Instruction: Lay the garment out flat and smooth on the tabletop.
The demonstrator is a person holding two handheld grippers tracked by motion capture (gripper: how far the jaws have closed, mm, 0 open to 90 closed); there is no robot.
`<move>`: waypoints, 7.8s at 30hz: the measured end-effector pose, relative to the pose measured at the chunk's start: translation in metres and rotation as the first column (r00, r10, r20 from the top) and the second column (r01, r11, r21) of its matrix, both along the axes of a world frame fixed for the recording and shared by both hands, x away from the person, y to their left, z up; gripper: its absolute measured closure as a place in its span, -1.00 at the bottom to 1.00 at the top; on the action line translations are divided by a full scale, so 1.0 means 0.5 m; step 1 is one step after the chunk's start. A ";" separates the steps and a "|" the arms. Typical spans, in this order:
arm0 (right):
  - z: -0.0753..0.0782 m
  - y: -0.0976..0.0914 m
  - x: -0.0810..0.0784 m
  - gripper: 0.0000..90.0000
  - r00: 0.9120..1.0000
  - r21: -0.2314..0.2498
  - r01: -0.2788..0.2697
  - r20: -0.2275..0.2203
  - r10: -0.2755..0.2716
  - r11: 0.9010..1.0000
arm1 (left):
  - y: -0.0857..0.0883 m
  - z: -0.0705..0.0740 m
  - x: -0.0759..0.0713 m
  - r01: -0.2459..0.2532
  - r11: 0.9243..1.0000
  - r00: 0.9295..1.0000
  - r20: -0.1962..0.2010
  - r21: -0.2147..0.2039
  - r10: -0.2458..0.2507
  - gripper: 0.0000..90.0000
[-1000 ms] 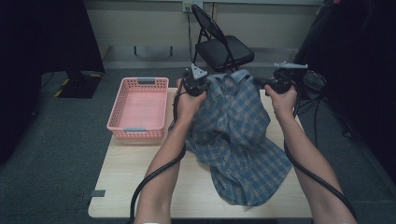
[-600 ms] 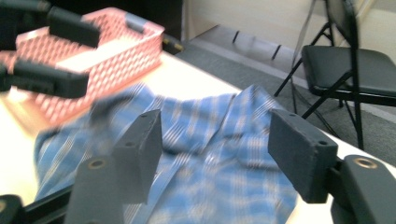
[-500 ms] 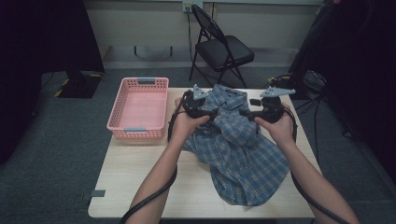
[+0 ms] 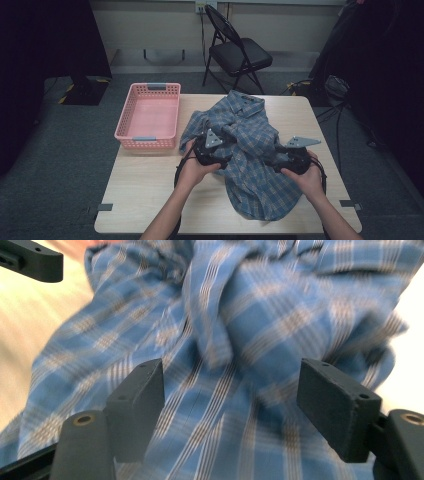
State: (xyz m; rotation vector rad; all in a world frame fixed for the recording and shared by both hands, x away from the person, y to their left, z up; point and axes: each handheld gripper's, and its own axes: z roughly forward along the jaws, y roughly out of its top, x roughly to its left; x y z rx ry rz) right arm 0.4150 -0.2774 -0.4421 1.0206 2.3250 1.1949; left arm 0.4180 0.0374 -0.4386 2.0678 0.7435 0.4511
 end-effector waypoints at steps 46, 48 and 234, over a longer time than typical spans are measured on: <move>-0.111 -0.012 -0.044 -0.46 0.998 -0.079 -0.009 -0.056 0.004 0.997 | 0.011 -0.122 -0.038 0.035 0.996 0.992 -0.127 0.080 -0.025 -0.67; -0.111 -0.012 -0.044 -0.43 0.999 -0.076 -0.001 -0.053 -0.003 0.997 | 0.011 -0.122 -0.038 0.035 0.996 0.991 -0.128 0.079 -0.025 -0.68; -0.112 -0.036 -0.030 -0.60 0.995 -0.089 0.073 -0.060 -0.079 0.993 | 0.053 -0.060 -0.004 -0.063 0.998 0.992 -0.108 0.002 0.062 -0.50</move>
